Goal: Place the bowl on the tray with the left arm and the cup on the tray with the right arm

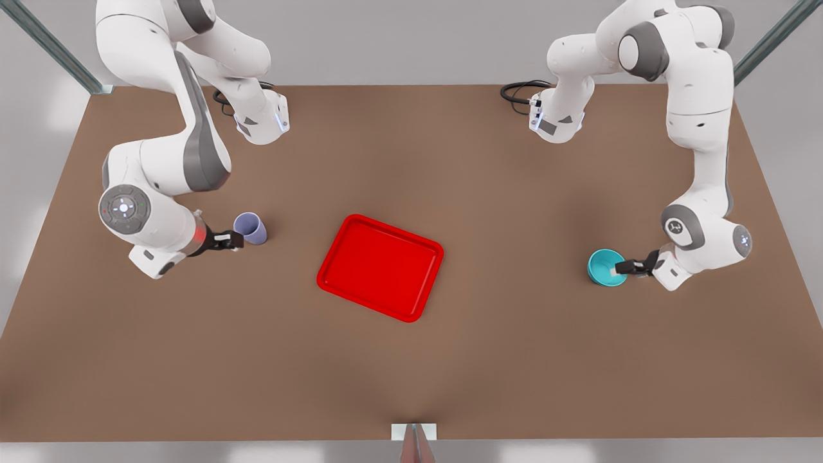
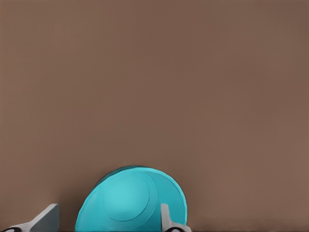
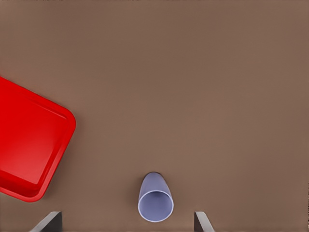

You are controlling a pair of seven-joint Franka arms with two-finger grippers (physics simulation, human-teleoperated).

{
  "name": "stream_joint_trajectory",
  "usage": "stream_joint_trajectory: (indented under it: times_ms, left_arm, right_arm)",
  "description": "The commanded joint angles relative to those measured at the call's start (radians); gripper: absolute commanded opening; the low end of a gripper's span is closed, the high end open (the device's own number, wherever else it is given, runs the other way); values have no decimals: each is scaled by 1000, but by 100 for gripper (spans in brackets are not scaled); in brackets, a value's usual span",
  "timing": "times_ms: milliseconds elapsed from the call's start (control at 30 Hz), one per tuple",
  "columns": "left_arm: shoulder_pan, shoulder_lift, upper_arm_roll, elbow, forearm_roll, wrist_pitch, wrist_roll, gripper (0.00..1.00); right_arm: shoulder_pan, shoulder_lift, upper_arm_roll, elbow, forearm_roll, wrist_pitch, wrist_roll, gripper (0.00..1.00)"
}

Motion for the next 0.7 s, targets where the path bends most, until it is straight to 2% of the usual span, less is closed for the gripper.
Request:
stream_joint_trajectory:
  times_ms: [0, 400, 433, 467, 500, 667]
  left_arm:
    - [0, 0, 0, -5, 44, 0, 0, 100]
    - [0, 37, 17, -25, 41, 15, -69, 100]
    - [-2, 43, 17, -27, 41, 20, -69, 94]
    - [-2, 44, 17, -27, 41, 20, -69, 64]
    - [-2, 47, 17, -27, 41, 20, -69, 57]
    - [-3, 57, 17, -25, 35, 21, -72, 57]
  right_arm:
    - [-1, 0, 0, 1, -5, 1, -1, 100]
    - [-1, 5, 0, 3, -5, 1, 0, 100]
    - [-11, 5, 0, 3, -5, 3, 0, 100]
    - [-12, 6, 0, 3, -3, 3, 0, 100]
    - [-8, 14, 0, 3, -3, 8, 2, 100]
    - [-11, 20, 0, 1, 0, 6, 2, 100]
